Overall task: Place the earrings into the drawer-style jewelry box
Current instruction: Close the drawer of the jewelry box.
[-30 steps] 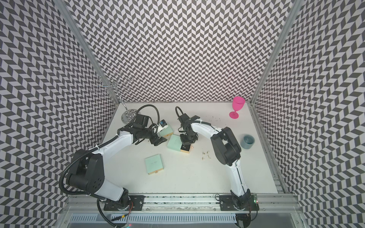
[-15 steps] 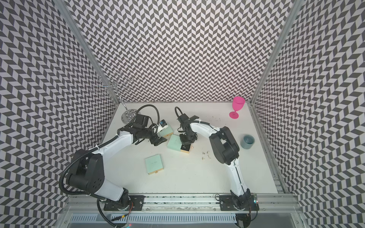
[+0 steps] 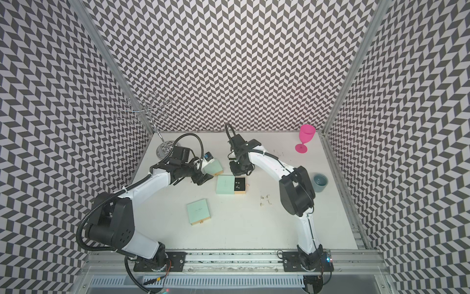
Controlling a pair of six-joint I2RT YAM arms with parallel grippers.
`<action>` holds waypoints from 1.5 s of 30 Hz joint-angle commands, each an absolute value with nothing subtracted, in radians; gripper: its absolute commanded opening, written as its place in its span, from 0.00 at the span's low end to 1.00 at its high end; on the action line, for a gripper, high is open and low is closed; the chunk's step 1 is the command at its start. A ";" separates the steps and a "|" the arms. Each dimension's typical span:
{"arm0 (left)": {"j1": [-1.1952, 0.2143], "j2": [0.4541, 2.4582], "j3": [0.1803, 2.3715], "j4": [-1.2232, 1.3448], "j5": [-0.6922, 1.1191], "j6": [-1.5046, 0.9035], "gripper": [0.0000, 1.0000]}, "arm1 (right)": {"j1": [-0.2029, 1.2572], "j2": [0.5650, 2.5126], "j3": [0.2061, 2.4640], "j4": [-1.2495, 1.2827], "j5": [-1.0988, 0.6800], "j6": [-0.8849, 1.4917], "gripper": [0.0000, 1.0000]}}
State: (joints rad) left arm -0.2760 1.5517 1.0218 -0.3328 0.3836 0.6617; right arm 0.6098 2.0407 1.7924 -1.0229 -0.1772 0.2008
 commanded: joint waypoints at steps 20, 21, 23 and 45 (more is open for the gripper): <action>-0.324 1.724 0.991 -0.338 0.245 0.728 0.65 | 0.448 1.929 1.404 -0.781 -0.320 0.263 0.10; -0.325 1.735 0.997 -0.337 0.254 0.726 0.65 | 0.449 1.935 1.400 -0.774 -0.325 0.263 0.10; -0.328 1.755 1.019 -0.339 0.272 0.723 0.66 | 0.455 1.944 1.397 -0.764 -0.336 0.262 0.10; -0.392 1.847 1.144 -0.414 0.383 0.721 0.65 | 0.540 2.029 1.494 -0.775 -0.369 0.265 0.10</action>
